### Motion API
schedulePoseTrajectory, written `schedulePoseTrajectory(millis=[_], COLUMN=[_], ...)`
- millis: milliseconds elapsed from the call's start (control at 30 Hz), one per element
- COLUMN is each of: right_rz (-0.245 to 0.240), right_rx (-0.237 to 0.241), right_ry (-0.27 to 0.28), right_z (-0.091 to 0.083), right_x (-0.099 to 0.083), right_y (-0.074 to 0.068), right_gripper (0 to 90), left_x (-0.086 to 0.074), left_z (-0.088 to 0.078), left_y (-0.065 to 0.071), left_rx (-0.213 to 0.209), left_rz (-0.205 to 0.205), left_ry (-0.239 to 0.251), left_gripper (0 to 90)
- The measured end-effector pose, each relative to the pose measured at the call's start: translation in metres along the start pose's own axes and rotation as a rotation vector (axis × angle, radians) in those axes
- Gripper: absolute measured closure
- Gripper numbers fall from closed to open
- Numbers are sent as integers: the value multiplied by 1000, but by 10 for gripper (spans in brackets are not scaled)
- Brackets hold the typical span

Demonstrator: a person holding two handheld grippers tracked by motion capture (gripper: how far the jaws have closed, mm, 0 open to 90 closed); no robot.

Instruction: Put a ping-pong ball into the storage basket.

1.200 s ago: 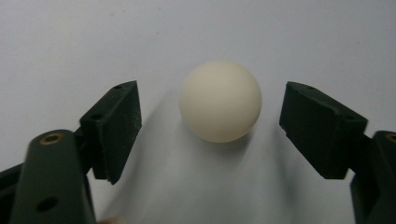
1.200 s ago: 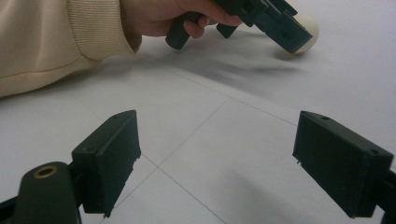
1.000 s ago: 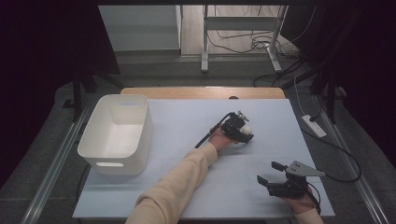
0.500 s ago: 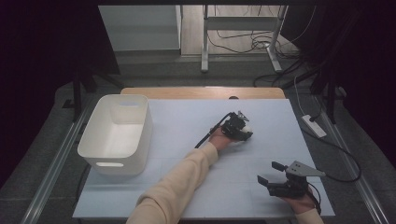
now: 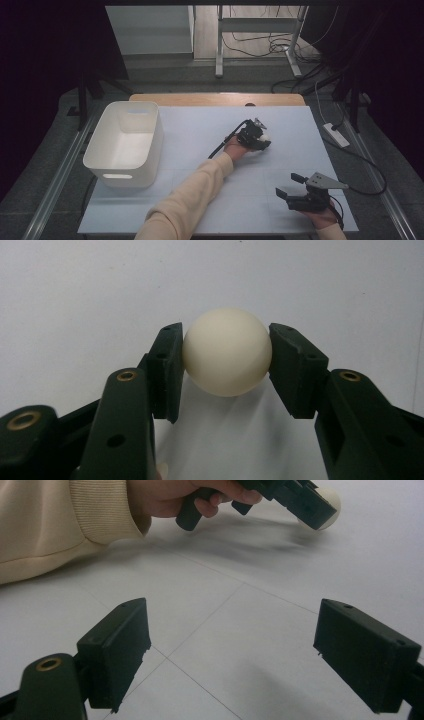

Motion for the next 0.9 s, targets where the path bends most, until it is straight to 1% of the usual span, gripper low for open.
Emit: schedulePoseTrajectory(millis=[267, 333, 433, 533, 700, 733, 867, 900], right_rz=[1, 2, -1, -4, -6, -5, -7, -7], right_rx=[-2, -1, -3, -2, -3, -3, -5, -5], right_ry=[3, 2, -1, -2, -3, -3, -3, -4], right_z=[0, 0, 0, 0, 1, 1, 1, 2], right_x=[0, 0, 0, 0, 0, 0, 0, 0], right_y=[0, 0, 0, 0, 0, 0, 0, 0], right_gripper=[145, 145, 145, 145, 145, 145, 146, 146], left_x=[1, 2, 3, 3, 2, 0, -1, -2], left_z=[-5, -8, -15, -20, -27, -30, -37, -41], left_y=[1, 2, 4, 4, 6, 6, 5, 4], left_rx=[2, -3, -15, -17, -25, -33, -30, -30], left_rz=[-4, -1, -5, -7, -7, -14, -15, -20], left_ry=[0, 1, 12, 22, 29, 35, 44, 51], left_gripper=[508, 508, 508, 508, 509, 508, 508, 508])
Point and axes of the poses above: each handheld gripper's, and its own axes: z roughly forward along the jaws, x roughly out of its top, y roughly to its right, the point moved 5 cm from there along z, roughly forward along the jaws, and after that the axes turned 3 degrees about -z, right-handed, at the moved point
